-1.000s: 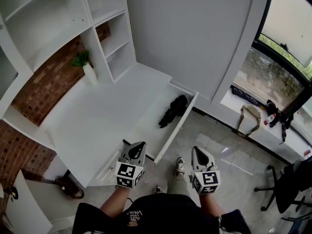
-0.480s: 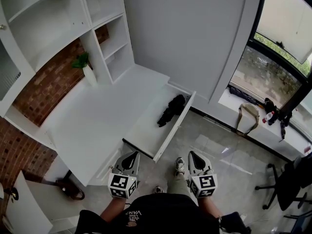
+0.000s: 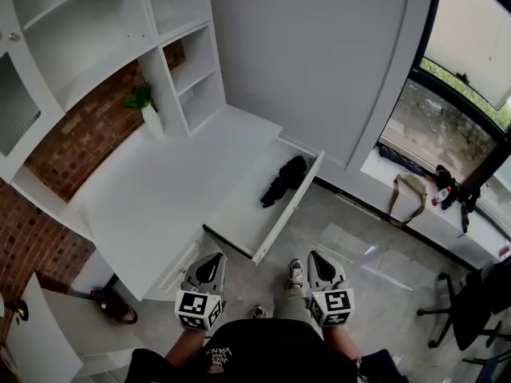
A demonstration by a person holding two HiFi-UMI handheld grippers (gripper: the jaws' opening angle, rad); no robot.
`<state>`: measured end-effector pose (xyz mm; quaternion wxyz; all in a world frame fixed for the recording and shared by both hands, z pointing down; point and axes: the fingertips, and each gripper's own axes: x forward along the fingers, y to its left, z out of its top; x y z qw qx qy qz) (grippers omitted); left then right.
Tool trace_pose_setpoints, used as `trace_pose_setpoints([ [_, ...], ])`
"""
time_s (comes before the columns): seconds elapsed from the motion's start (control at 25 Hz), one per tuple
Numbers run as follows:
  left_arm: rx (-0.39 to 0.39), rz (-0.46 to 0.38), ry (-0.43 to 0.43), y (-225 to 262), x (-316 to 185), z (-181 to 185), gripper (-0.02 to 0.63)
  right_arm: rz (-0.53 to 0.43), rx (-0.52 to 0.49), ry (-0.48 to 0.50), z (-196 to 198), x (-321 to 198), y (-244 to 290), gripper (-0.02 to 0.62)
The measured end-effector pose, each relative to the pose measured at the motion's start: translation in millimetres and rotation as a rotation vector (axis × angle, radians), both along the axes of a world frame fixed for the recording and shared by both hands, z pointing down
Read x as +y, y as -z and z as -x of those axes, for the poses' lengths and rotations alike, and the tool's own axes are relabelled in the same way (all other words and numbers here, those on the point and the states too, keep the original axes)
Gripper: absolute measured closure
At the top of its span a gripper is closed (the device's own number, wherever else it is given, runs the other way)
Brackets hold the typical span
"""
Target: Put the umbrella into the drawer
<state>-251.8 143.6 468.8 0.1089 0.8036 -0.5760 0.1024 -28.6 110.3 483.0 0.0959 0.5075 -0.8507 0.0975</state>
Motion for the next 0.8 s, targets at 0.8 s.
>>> trace_pose_setpoints([
  [0.8, 0.01, -0.011, 0.017, 3, -11, 2, 0.6, -0.023, 0.016, -0.051, -10, -17, 3, 0.601],
])
